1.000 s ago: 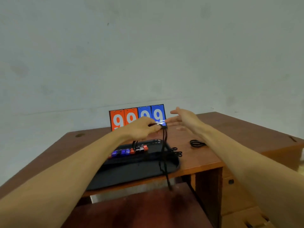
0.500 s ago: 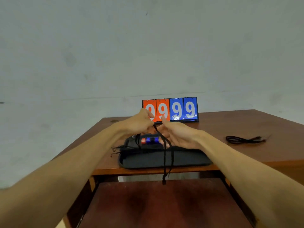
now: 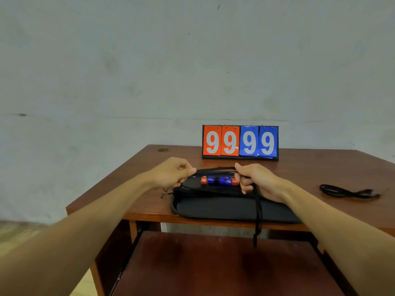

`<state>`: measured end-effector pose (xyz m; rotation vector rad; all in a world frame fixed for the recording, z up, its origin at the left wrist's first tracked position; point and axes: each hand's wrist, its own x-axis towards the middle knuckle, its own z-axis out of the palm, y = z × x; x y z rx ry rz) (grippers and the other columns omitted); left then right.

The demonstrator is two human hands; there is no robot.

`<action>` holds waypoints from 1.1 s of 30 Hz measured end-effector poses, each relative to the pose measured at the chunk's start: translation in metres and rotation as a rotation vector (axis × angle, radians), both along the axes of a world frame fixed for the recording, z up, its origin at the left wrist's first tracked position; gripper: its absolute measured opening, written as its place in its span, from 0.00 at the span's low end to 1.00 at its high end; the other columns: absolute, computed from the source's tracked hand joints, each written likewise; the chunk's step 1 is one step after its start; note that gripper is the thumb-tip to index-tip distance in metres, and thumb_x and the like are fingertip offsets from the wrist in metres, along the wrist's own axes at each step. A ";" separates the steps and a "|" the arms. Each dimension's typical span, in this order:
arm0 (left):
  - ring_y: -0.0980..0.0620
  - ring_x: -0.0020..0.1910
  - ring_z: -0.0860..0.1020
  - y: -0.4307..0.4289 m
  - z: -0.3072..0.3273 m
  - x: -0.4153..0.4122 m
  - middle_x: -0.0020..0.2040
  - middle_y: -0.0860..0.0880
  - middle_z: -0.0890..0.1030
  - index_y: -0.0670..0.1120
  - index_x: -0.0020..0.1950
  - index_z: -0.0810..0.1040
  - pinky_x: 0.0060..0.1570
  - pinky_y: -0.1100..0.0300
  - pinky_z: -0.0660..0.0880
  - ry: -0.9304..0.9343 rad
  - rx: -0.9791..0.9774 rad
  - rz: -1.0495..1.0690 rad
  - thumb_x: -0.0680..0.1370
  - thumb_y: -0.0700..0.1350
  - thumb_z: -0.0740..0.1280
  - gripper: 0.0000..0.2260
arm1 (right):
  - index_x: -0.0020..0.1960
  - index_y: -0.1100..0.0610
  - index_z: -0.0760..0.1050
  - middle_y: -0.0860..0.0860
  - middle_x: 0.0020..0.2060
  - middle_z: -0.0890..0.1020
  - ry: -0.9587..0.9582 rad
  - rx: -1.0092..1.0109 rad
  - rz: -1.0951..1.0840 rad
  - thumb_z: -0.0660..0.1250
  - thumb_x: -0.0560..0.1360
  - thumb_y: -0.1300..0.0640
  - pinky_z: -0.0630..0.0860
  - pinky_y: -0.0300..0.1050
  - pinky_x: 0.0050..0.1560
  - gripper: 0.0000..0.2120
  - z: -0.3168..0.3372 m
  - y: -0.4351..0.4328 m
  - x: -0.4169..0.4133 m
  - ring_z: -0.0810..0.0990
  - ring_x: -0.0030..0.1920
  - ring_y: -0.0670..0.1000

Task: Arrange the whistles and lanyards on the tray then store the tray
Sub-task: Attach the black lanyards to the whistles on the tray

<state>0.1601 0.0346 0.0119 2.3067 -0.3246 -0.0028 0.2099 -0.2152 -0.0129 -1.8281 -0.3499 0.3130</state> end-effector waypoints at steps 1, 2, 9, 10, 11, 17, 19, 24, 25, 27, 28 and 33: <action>0.58 0.27 0.67 0.001 -0.002 0.001 0.32 0.51 0.71 0.45 0.51 0.76 0.30 0.67 0.66 -0.019 0.021 0.008 0.81 0.48 0.59 0.09 | 0.39 0.59 0.74 0.50 0.26 0.65 0.000 -0.036 0.007 0.55 0.82 0.48 0.70 0.45 0.40 0.20 -0.002 -0.003 0.001 0.66 0.27 0.48; 0.57 0.28 0.67 0.002 -0.003 0.002 0.32 0.51 0.70 0.45 0.49 0.76 0.31 0.66 0.66 -0.045 0.038 0.014 0.81 0.48 0.59 0.09 | 0.42 0.60 0.76 0.50 0.27 0.67 0.002 -0.067 0.022 0.55 0.81 0.48 0.71 0.45 0.40 0.20 -0.003 -0.005 0.001 0.67 0.28 0.48; 0.54 0.32 0.67 -0.017 -0.009 0.019 0.34 0.51 0.70 0.50 0.56 0.73 0.36 0.60 0.68 -0.140 -0.022 0.055 0.83 0.44 0.52 0.11 | 0.59 0.60 0.75 0.57 0.46 0.82 0.057 -0.055 0.136 0.54 0.80 0.44 0.77 0.50 0.55 0.22 -0.010 0.017 0.001 0.82 0.50 0.56; 0.53 0.34 0.69 -0.021 -0.010 0.021 0.35 0.51 0.71 0.51 0.57 0.71 0.40 0.59 0.69 -0.147 -0.037 0.060 0.83 0.43 0.52 0.10 | 0.60 0.59 0.75 0.58 0.50 0.82 0.063 -0.030 0.148 0.53 0.80 0.44 0.77 0.50 0.57 0.22 -0.011 0.024 0.001 0.82 0.54 0.57; 0.53 0.36 0.71 -0.023 -0.011 0.023 0.38 0.51 0.73 0.50 0.59 0.71 0.43 0.57 0.71 -0.160 -0.042 0.061 0.82 0.43 0.53 0.10 | 0.60 0.59 0.74 0.59 0.53 0.82 0.069 -0.001 0.163 0.52 0.81 0.44 0.77 0.51 0.58 0.23 -0.012 0.031 0.002 0.81 0.56 0.56; 0.55 0.41 0.77 -0.006 -0.022 0.036 0.41 0.50 0.79 0.47 0.57 0.71 0.46 0.61 0.70 -0.248 -0.069 0.090 0.79 0.40 0.61 0.08 | 0.62 0.63 0.73 0.56 0.36 0.80 0.170 0.191 0.293 0.52 0.81 0.45 0.81 0.51 0.46 0.24 -0.016 0.060 0.008 0.82 0.37 0.55; 0.59 0.39 0.76 0.004 -0.033 0.041 0.40 0.52 0.80 0.47 0.55 0.72 0.42 0.63 0.71 -0.260 -0.045 0.157 0.78 0.40 0.63 0.06 | 0.60 0.63 0.74 0.51 0.30 0.71 0.152 0.159 0.279 0.54 0.82 0.48 0.80 0.48 0.39 0.21 -0.019 0.063 0.014 0.73 0.29 0.49; 0.61 0.41 0.78 0.026 -0.063 0.048 0.40 0.53 0.81 0.48 0.46 0.77 0.40 0.68 0.76 -0.262 0.092 0.257 0.77 0.41 0.68 0.02 | 0.47 0.57 0.78 0.45 0.26 0.70 -0.235 -0.350 0.139 0.60 0.80 0.50 0.71 0.39 0.32 0.13 -0.030 0.053 0.027 0.70 0.22 0.43; 0.61 0.40 0.77 0.028 -0.066 0.049 0.41 0.53 0.81 0.48 0.45 0.78 0.38 0.70 0.74 -0.278 0.121 0.266 0.76 0.41 0.68 0.03 | 0.45 0.55 0.77 0.44 0.28 0.73 -0.354 -0.475 0.117 0.62 0.79 0.50 0.70 0.37 0.35 0.11 -0.032 0.050 0.030 0.73 0.25 0.42; 0.61 0.40 0.76 0.030 -0.070 0.051 0.42 0.55 0.79 0.49 0.44 0.78 0.37 0.73 0.70 -0.310 0.173 0.275 0.77 0.41 0.67 0.03 | 0.45 0.51 0.76 0.44 0.33 0.75 -0.505 -0.608 0.067 0.64 0.78 0.50 0.67 0.35 0.39 0.07 -0.037 0.042 0.036 0.75 0.33 0.41; 0.61 0.41 0.75 0.029 -0.069 0.051 0.42 0.55 0.78 0.49 0.45 0.79 0.39 0.73 0.69 -0.321 0.206 0.270 0.77 0.41 0.67 0.03 | 0.45 0.50 0.75 0.43 0.34 0.75 -0.534 -0.633 0.044 0.64 0.78 0.50 0.66 0.34 0.38 0.05 -0.038 0.037 0.038 0.74 0.35 0.41; 0.58 0.42 0.74 0.026 -0.067 0.053 0.43 0.53 0.79 0.46 0.46 0.83 0.49 0.63 0.74 -0.331 0.393 0.207 0.76 0.41 0.69 0.03 | 0.46 0.48 0.74 0.45 0.35 0.78 -0.552 -0.693 -0.054 0.65 0.76 0.47 0.73 0.39 0.41 0.05 -0.057 0.026 0.045 0.77 0.38 0.44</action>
